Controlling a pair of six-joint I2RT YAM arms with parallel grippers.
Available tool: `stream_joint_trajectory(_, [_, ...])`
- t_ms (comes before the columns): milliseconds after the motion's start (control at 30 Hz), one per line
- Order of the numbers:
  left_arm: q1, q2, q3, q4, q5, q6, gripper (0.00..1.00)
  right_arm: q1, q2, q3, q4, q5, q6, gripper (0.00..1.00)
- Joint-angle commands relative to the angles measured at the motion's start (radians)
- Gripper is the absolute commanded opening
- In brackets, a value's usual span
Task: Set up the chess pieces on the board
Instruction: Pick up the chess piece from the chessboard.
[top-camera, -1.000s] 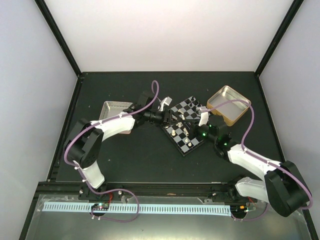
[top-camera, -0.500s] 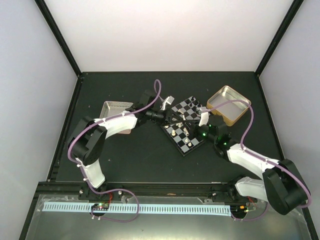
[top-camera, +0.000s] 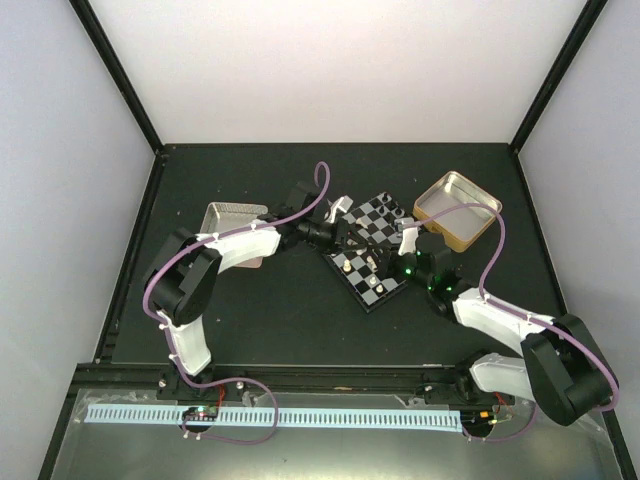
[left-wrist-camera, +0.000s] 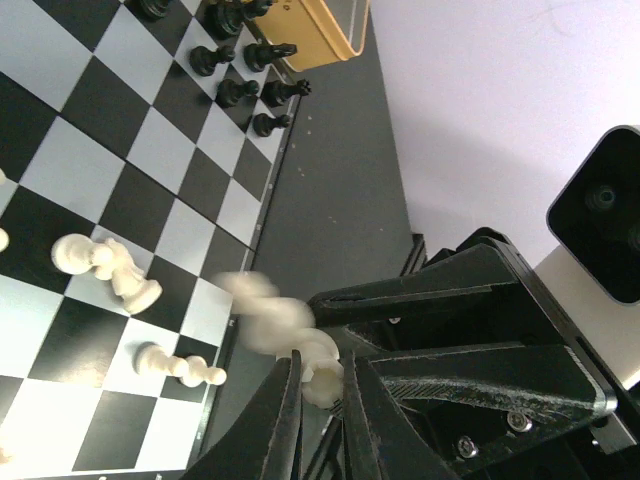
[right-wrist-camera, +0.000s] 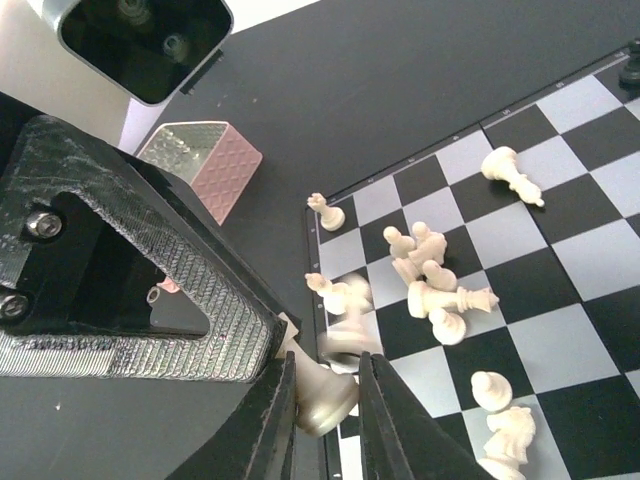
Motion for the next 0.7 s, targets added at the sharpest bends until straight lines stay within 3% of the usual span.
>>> stream_joint_trajectory(0, [-0.02,0.043,0.067,-0.083,-0.08,0.079,0.02,0.004,0.021,-0.008,-0.012,0.022,0.012,0.18])
stream_joint_trajectory(333, [-0.026,0.067,0.128,-0.225,-0.229,0.177,0.01,0.004,0.071,0.021,-0.096,0.083,0.034,0.26])
stream_joint_trajectory(667, [-0.026,-0.034,0.131,-0.324,-0.378,0.271,0.01,0.003,-0.038,0.086,-0.272,0.164,0.062,0.41])
